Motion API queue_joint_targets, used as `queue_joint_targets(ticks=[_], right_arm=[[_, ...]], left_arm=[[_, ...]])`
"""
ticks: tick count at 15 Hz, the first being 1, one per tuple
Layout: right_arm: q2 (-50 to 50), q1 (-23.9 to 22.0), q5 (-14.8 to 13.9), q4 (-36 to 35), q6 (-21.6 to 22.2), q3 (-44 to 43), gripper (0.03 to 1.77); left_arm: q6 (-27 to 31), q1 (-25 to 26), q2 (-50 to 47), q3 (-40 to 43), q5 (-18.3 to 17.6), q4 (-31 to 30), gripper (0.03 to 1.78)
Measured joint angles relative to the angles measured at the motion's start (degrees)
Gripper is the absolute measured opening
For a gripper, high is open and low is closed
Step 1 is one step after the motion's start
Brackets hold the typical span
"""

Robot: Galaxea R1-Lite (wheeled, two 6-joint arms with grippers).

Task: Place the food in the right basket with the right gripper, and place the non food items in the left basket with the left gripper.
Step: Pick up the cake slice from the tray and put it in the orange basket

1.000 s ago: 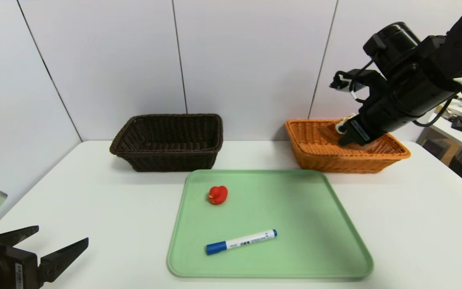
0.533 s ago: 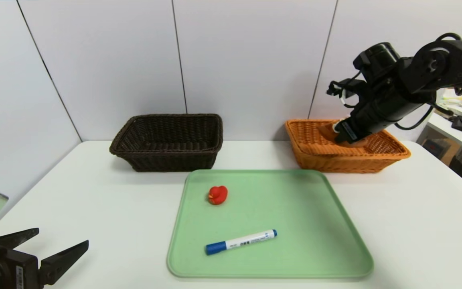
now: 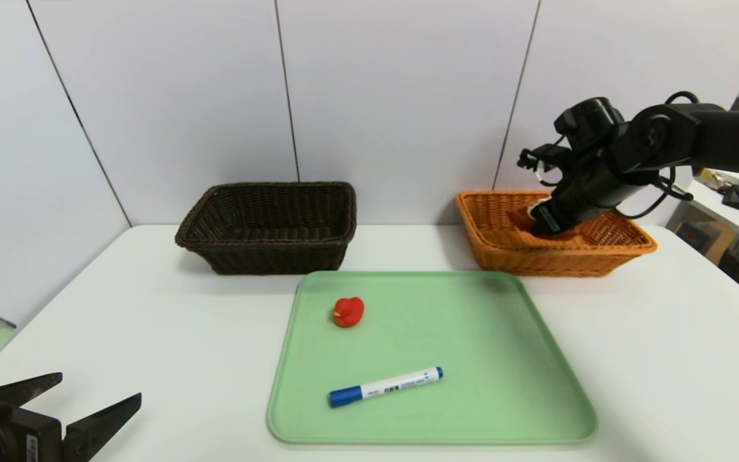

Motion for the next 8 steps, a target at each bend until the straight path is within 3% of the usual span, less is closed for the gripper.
queue_joint_targets(ticks=[8], right_arm=[[2.04,-0.01,0.13,-0.05,0.52,0.28,0.84]], left_arm=[[0.10,0.00,0.01,0.55,0.00,0.00,1.69]])
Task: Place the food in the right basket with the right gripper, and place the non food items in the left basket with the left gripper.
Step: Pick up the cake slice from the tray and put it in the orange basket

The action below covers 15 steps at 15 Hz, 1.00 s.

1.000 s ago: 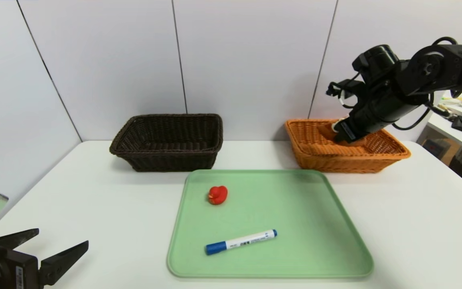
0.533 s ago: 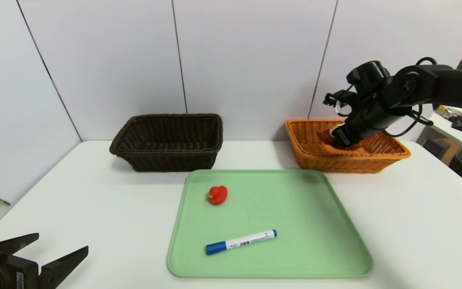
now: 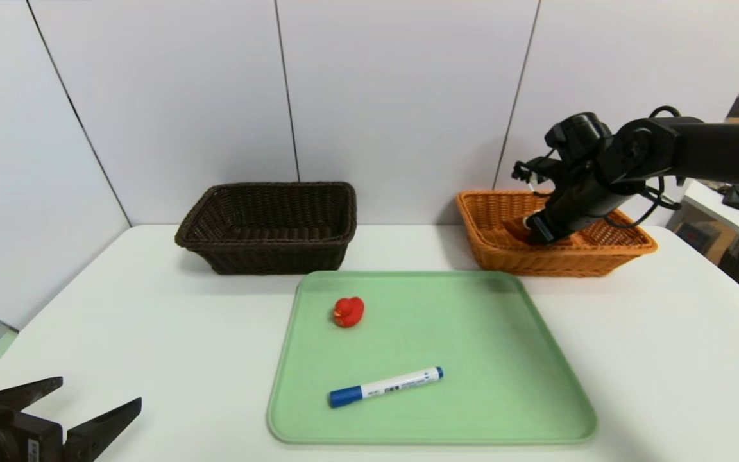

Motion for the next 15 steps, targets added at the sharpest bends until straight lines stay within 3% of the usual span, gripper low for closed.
queue_joint_targets(ticks=[12,15], right_arm=[[0.11,0.34,0.24,-0.15,0.12,0.07,0.84],[0.11,0.32,0.09,-0.46,0.30,0.29,1.10]], left_arm=[[-0.02,-0.11,0.24,-0.09,0.00,-0.09,1.69],[0.00,-0.09,0.29,-0.05,0.00,-0.09,1.69]])
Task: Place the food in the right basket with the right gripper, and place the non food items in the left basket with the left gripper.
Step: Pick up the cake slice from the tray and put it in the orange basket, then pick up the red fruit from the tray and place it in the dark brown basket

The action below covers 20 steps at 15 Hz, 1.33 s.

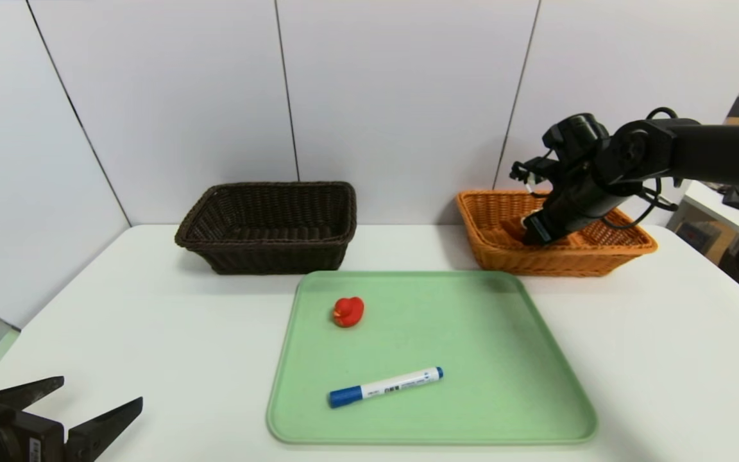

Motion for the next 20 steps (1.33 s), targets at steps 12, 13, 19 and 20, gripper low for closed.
queue_joint_targets(ticks=[12,13,19,20], right_arm=[[-1.90,-0.04,0.39,-0.12,-0.68,0.12,1.58],[-2.40,-0.04,0.41,-0.17,-0.79,0.12,1.60],[-5.24,-0.15,0.41,-0.61,-1.07,0.06,1.66],[-5.84,-0.17,0.39,-0.54,-1.15,0.06,1.67]], left_arm=[[-0.02,0.00,0.00,0.05,0.00,0.00,1.69],[-0.02,-0.04,0.00,0.05,0.00,0.00,1.69],[0.01,-0.22,-0.13,0.16,-0.01,0.07,1.69],[0.06,-0.22,-0.18,0.16,0.00,0.05,1.69]])
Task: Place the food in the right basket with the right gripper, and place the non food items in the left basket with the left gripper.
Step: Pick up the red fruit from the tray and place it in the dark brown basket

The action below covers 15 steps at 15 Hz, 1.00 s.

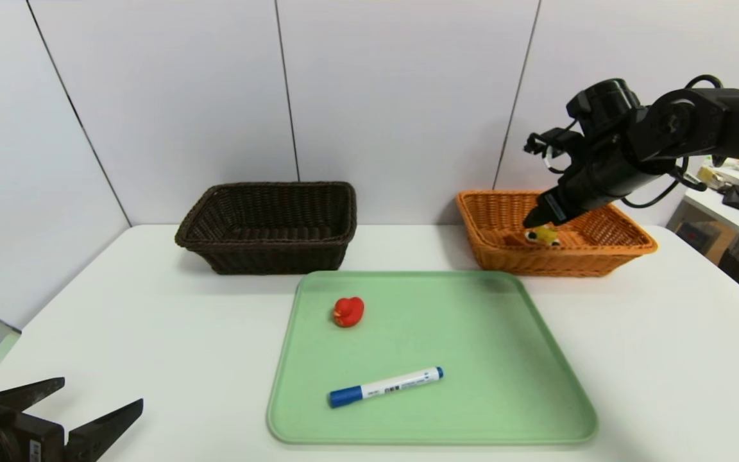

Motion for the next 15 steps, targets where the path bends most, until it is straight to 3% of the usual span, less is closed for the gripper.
queue_joint_targets(ticks=[5,10,15], right_arm=[[-4.89,0.50,0.24,1.69,0.99,0.11,1.69],[-13.90,1.32,1.90,6.86,4.82,2.23,1.69],[-27.99,2.32,3.72,4.69,9.62,21.00,1.69]], left_arm=[[0.02,-0.04,-0.23,-0.10,-0.01,0.00,1.69],[0.06,-0.02,-1.27,0.15,0.00,0.12,1.69],[0.09,0.00,-2.79,0.83,0.00,0.41,1.69]])
